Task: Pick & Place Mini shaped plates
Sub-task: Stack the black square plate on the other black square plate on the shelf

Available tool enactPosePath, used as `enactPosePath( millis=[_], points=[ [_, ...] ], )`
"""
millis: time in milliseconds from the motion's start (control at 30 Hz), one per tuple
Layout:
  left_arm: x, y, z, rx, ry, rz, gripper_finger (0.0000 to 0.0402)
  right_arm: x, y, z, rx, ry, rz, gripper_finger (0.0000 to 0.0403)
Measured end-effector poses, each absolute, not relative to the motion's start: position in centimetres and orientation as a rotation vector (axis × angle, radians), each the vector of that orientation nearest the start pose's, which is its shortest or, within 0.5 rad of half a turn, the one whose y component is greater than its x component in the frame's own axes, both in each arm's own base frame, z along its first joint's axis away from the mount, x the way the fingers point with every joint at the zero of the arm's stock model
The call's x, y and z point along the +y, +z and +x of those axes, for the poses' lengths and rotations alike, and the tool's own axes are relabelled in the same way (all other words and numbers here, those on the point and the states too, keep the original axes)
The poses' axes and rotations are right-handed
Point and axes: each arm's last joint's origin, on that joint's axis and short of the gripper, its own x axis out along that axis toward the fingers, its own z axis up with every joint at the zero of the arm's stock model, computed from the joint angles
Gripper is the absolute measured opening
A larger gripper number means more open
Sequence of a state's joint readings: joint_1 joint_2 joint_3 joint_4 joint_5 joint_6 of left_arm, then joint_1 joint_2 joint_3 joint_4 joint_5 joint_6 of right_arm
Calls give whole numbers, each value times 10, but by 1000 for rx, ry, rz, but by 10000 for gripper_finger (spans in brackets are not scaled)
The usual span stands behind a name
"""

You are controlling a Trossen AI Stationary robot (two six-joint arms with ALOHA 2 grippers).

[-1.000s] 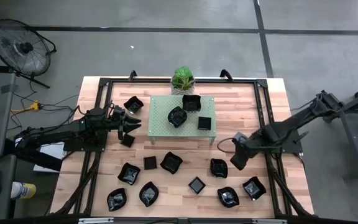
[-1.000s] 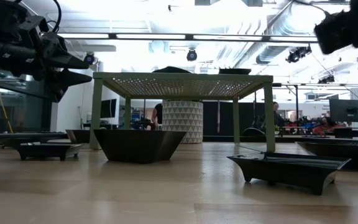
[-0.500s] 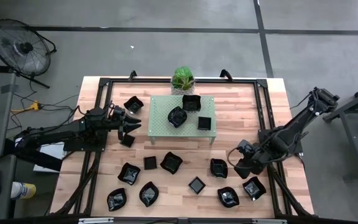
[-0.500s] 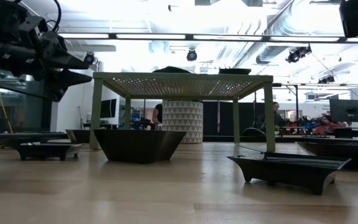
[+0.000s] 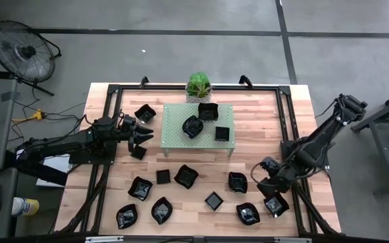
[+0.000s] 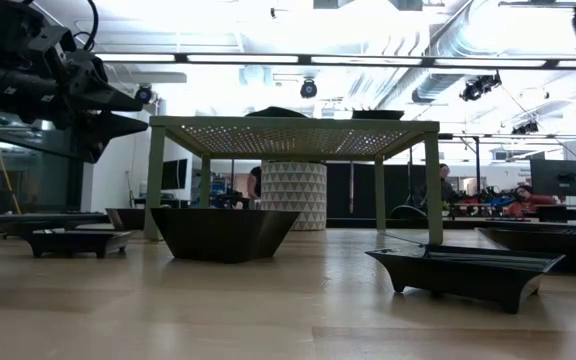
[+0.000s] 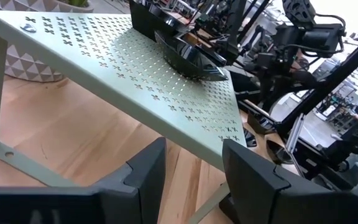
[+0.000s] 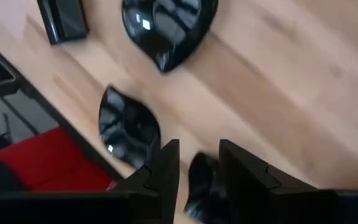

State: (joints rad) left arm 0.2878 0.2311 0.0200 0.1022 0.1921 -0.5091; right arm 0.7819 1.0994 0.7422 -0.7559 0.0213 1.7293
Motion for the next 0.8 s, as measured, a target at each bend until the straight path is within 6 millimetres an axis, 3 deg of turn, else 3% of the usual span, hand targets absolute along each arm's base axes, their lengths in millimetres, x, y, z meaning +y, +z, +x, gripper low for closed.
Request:
enactPosePath(
  millis=[233, 433, 800],
  points=[
    [26, 161, 108, 80, 121, -534, 156, 160, 218, 137, 1262, -322, 1137, 108],
    [26, 161, 108, 79, 121, -534, 156, 179, 203, 148, 1276, -230, 1063, 108],
    [26, 161, 108, 79, 122, -535, 156, 181, 192, 147, 1461, -316, 1111, 108]
  ],
)
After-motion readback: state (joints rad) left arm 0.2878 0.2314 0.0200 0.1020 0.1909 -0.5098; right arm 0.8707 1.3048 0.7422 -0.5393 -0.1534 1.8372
